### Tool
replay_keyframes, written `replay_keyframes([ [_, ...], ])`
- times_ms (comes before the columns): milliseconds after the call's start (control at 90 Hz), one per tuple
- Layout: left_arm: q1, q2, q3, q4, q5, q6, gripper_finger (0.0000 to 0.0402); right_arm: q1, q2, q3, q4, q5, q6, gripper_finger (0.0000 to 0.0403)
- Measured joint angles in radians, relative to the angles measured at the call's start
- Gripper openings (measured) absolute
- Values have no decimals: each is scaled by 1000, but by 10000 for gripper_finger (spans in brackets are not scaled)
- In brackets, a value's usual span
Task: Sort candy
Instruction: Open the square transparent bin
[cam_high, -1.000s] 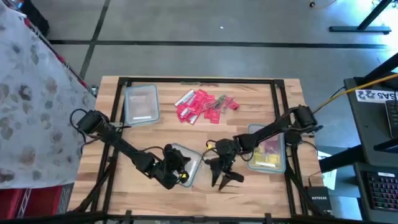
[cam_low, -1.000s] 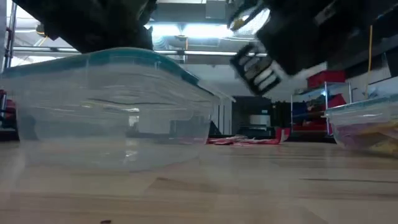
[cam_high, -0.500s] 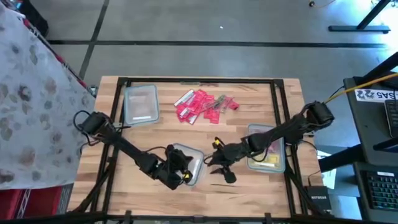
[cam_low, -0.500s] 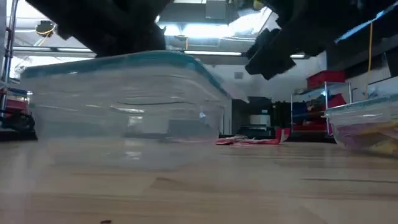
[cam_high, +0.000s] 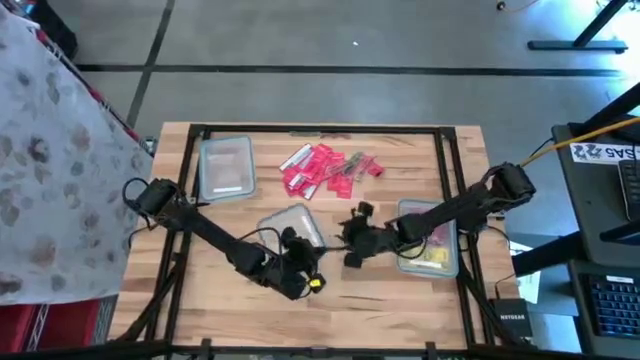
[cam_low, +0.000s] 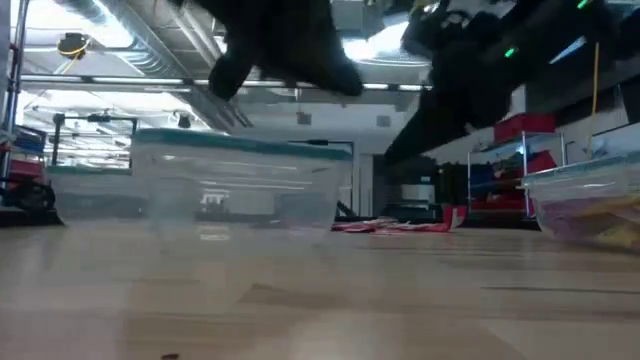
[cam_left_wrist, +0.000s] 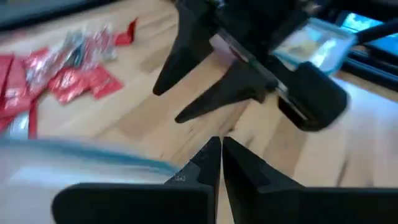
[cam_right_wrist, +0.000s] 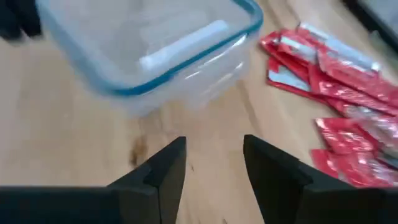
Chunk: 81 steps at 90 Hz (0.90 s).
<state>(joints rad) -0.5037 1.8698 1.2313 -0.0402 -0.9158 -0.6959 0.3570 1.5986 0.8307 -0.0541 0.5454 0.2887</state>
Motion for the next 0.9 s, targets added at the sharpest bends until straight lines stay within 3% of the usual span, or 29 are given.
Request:
replay_keyframes([
  [78, -8, -2, 32, -4, -20, 64, 0, 15, -27, 0, 1, -77, -40, 149],
  [156, -8, -5, 48, -40, -38, 84, 0, 24, -30, 0, 40, -235, -92, 149],
  [278, 8, -5, 53, -191, -55, -23, 0, 25, 20, 1, 143, -462, -143, 149],
  [544, 61, 24, 53, -655, 80, -500, 0, -22, 252, 0, 451, -483, -218, 149],
  [678, 75, 36, 53, -690, 132, -542, 0, -67, 301, 0, 580, -515, -182, 149],
  [900, 78, 42, 52, -691, 122, -550, 0, -120, 320, -17, 633, -531, -125, 149],
])
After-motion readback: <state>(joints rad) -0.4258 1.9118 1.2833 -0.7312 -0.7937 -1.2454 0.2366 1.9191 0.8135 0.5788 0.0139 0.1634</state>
